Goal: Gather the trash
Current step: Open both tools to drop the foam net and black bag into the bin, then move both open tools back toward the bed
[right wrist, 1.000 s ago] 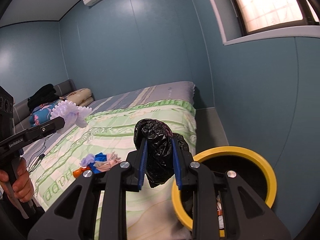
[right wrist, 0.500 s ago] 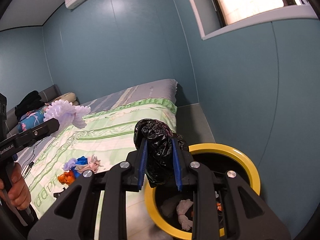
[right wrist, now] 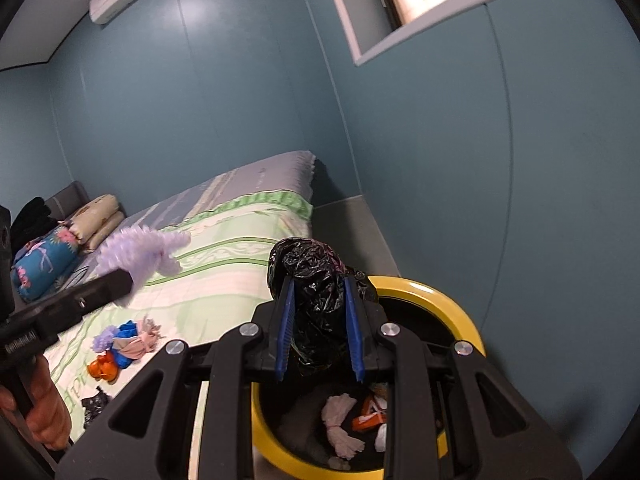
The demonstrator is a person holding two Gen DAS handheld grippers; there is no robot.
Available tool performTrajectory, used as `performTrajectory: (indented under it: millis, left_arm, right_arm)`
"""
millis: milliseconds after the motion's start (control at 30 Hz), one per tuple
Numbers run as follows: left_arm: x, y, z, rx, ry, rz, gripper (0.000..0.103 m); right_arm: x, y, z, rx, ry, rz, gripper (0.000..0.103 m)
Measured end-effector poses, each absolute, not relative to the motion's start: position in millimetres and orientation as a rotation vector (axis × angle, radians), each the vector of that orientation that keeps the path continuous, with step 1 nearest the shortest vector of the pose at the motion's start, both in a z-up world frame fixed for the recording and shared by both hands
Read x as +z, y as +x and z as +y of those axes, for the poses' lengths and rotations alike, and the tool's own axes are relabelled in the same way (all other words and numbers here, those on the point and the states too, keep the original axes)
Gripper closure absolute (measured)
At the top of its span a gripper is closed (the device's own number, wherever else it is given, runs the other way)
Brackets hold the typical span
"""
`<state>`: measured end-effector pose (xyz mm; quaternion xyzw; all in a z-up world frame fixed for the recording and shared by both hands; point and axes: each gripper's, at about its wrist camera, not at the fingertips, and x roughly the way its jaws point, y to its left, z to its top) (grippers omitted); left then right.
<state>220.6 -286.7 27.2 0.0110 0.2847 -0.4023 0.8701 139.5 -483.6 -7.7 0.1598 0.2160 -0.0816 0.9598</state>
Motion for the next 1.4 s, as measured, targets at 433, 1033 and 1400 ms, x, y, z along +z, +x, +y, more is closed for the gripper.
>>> performTrajectory:
  millis: [433, 1033, 1400]
  left_arm:
    - [-19.1, 251.9, -328.3, -0.899, 0.015, 0.724, 0.078]
    - [-35.1, 267.8, -334.8, -0.881, -0.028, 0.77, 0.038]
    - [-28.5, 270.7, -294.0, -0.8, -0.073, 0.741, 0.032]
  right_arm:
    - [-36.3, 153.7, -515.2, -0.202, 0.401, 0.511, 0.08]
    - [-42.9, 156.9, -531.0, -0.249, 0.45, 0.533, 0.053]
    - [-33.2, 143.8, -528.1, -0.251, 0.456, 0.511, 0.052]
